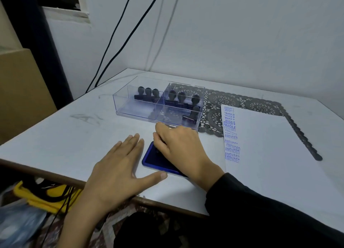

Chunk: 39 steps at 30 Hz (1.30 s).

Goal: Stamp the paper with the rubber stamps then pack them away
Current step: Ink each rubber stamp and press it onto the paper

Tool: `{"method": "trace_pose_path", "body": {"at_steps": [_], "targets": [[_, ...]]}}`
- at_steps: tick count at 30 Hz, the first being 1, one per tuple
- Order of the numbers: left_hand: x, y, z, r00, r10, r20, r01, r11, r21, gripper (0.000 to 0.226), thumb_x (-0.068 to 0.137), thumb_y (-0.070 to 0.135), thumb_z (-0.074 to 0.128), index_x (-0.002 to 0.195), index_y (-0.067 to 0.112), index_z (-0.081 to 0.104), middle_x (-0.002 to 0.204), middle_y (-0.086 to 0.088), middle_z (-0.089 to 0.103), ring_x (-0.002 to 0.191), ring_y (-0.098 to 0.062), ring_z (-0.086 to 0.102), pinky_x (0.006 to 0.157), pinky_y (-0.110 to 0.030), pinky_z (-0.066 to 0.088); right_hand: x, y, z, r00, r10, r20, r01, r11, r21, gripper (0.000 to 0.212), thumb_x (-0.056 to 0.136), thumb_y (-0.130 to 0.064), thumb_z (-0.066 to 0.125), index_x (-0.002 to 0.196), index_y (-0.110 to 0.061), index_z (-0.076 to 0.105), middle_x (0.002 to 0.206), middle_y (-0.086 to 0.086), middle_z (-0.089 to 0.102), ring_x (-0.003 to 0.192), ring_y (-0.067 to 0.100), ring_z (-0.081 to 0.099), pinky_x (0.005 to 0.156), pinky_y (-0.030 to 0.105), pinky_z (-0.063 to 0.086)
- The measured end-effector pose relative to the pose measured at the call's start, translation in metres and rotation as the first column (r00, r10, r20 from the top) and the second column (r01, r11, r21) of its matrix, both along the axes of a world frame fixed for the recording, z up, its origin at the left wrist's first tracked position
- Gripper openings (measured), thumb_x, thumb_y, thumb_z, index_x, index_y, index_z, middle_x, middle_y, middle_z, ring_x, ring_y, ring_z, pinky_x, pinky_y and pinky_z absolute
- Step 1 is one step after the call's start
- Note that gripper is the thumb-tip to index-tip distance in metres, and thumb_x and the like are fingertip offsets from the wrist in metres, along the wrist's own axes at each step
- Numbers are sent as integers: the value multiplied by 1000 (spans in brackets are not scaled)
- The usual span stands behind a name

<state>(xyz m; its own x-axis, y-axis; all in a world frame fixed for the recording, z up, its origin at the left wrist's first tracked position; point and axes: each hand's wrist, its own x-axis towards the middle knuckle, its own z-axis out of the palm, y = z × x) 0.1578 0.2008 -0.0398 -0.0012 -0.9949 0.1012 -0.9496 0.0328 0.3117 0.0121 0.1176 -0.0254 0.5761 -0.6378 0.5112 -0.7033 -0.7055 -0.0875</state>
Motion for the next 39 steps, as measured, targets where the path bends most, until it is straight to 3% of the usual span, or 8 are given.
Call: {"method": "trace_pose_path", "body": {"at_steps": [7,10,12,17,20,23,27,39], "targets": [[-2,1,4,999,-10,-45,9,1000,-23,120,51,95,10,152,31,0,152,23,-13,122,19,-23,104,-15,-4,-1,-5,1,999,-33,10,33,999,9,27,95,-26,44,72,-16,34,47,-3,32,46,27,37,44,31,18],[-9,6,9,993,-16,-113,10,998,-58,118,50,93,17,151,35,-3,134,35,-23,97,34,-38,102,-13,-3,-7,-13,10,992,-2,126,-24,978,207,32,96,-36,41,72,-15,45,61,0,54,61,26,51,56,35,38],[-20,11,14,987,-49,-156,30,993,-117,112,52,93,22,149,42,-4,127,44,-24,99,36,-36,103,-10,-5,-21,-18,22,967,-19,253,-57,955,290,36,92,-45,39,71,-17,47,67,-1,60,67,24,56,63,37,45],[-70,19,16,948,-234,-215,165,941,-296,81,76,78,32,147,48,7,146,40,-4,127,29,-12,97,6,-8,-90,-23,44,959,-107,264,40,968,248,37,95,-41,47,66,-19,43,62,0,53,63,21,50,61,38,38],[-108,17,5,919,-374,-125,316,888,-334,65,90,55,45,146,24,35,151,16,29,135,14,20,109,-5,2,-126,-19,41,946,-190,262,123,960,251,47,95,-47,43,56,-22,40,52,-1,43,53,19,42,54,36,33],[-135,9,-11,922,-374,-97,319,879,-355,59,86,48,43,128,10,60,132,-3,59,123,-11,54,107,-16,24,-141,-15,22,933,-291,213,254,949,187,49,96,-43,46,55,-22,30,46,-1,33,49,18,36,50,32,25],[-152,1,-30,938,-334,-94,278,885,-374,52,87,42,44,116,7,68,125,-7,64,116,-17,60,98,-25,43,-140,-11,5,943,-299,144,284,952,118,43,93,-39,42,59,-21,25,47,1,33,49,24,40,48,34,27],[-151,-3,-39,954,-298,-36,264,889,-375,51,90,39,42,115,3,68,124,-11,64,117,-20,60,92,-32,50,-131,-8,-6,914,-401,60,398,915,59,40,95,-30,44,61,-21,27,49,-4,32,52,26,37,45,30,16]]}}
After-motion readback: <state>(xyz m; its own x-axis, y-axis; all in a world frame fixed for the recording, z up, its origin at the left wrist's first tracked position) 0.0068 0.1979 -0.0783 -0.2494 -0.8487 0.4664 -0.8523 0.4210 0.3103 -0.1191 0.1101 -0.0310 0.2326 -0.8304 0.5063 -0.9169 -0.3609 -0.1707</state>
